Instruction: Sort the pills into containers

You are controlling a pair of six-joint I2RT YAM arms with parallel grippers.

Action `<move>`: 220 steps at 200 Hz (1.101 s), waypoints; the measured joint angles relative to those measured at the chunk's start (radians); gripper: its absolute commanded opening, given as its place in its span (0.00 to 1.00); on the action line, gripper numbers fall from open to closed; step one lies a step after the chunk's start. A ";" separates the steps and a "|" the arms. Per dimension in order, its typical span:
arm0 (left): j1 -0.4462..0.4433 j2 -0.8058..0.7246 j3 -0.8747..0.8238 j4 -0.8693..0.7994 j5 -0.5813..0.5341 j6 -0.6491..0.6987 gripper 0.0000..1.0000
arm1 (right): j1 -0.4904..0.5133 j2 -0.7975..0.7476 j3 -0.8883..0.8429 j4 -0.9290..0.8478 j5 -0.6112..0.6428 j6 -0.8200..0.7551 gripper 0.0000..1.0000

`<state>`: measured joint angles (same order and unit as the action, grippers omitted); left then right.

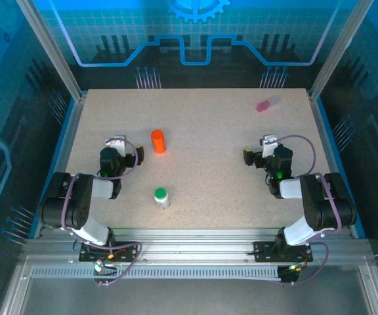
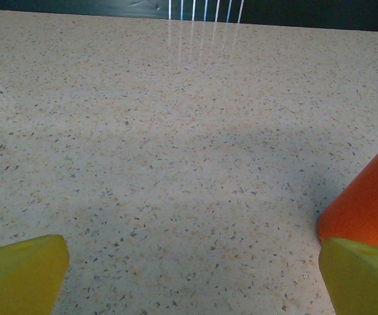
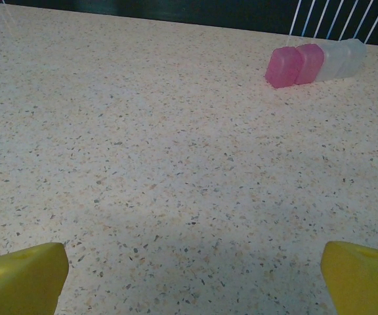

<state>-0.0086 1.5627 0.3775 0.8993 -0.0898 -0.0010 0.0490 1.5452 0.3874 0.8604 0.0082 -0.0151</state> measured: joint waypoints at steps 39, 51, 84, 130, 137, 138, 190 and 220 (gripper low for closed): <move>0.001 0.000 0.000 0.002 0.000 0.000 0.99 | 0.002 0.000 0.000 0.000 0.007 -0.001 1.00; 0.001 0.000 0.000 0.003 0.000 0.000 0.99 | 0.002 0.000 0.000 0.000 0.010 -0.001 1.00; 0.001 -0.002 -0.001 0.005 -0.001 0.000 0.99 | 0.005 0.000 0.000 0.000 0.022 -0.001 1.00; -0.029 -0.261 0.034 -0.238 -0.172 -0.072 0.99 | 0.057 -0.063 0.006 -0.064 0.190 0.003 1.00; -0.031 -0.297 0.056 -0.280 -0.212 -0.106 0.99 | 0.065 -0.085 0.015 -0.091 0.220 0.003 1.00; -0.031 -0.300 0.058 -0.283 -0.215 -0.109 0.99 | 0.068 -0.091 0.018 -0.098 0.227 0.003 1.00; -0.031 -0.419 0.125 -0.548 -0.362 -0.438 0.99 | 0.132 -0.222 0.227 -0.405 0.391 0.076 1.00; -0.031 -0.478 0.128 -0.620 -0.252 -0.502 0.99 | 0.115 -0.161 0.469 -0.650 0.379 0.141 1.00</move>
<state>-0.0399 1.0851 0.5053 0.2790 -0.3416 -0.5034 0.1642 1.3838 0.8562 0.2108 0.3870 0.1261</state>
